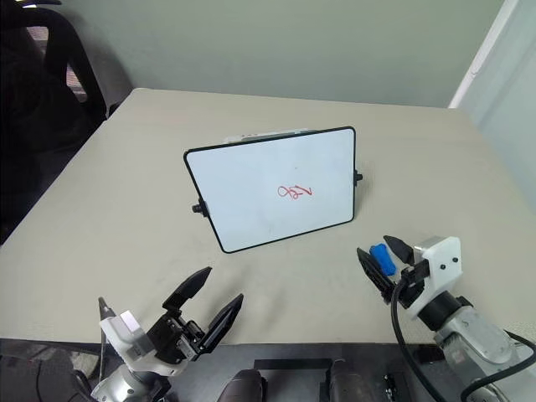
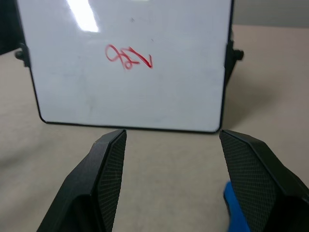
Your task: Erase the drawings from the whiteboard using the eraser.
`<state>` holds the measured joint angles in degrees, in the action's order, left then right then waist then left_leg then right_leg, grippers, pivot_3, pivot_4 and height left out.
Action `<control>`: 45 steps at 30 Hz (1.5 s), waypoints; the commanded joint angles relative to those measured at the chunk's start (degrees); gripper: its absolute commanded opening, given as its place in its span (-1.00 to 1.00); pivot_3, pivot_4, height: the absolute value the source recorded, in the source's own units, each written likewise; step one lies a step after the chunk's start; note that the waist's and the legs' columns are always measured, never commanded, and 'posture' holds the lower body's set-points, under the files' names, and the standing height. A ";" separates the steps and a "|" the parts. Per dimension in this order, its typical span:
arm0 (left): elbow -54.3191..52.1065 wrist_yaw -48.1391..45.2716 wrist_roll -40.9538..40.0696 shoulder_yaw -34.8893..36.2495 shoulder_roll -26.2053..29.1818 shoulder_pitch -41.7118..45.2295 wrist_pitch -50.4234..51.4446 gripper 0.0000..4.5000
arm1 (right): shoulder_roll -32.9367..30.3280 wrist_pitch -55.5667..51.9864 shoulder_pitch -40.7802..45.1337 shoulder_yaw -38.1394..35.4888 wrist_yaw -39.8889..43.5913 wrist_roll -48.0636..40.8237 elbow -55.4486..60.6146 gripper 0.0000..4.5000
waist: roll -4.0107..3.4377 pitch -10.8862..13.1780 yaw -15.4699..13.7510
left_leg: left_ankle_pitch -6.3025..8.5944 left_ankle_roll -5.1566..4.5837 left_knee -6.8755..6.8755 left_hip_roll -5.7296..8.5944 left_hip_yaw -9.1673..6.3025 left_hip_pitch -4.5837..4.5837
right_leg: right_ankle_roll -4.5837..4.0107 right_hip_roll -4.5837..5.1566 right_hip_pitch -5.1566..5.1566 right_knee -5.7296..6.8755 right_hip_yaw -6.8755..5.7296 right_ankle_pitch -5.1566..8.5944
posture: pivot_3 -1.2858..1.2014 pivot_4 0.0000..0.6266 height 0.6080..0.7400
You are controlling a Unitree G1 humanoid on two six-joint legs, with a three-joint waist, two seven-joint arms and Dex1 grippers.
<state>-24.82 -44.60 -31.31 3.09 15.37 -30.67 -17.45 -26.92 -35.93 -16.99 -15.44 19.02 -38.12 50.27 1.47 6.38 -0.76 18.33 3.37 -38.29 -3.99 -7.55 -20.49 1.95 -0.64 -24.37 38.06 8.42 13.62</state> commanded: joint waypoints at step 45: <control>1.53 -0.56 -2.31 3.87 1.08 1.77 -0.48 1.00 | -14.85 -19.20 20.39 10.52 1.10 6.69 -25.31 0.91 | 0.00 0.00 -0.15 | 0.06 0.05 0.00 0.00 -0.01 0.01 | -0.03 0.01 -0.01 0.00 0.01 0.09 | 0.03 -0.52 1.00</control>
<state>-22.50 -44.77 -32.71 6.31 16.39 -28.67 -17.43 -40.74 -54.78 3.07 -4.96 19.18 -32.53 24.63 1.46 6.38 -0.92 18.39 3.42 -38.29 -3.99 -7.56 -20.48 1.92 -0.63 -24.38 38.05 8.42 13.70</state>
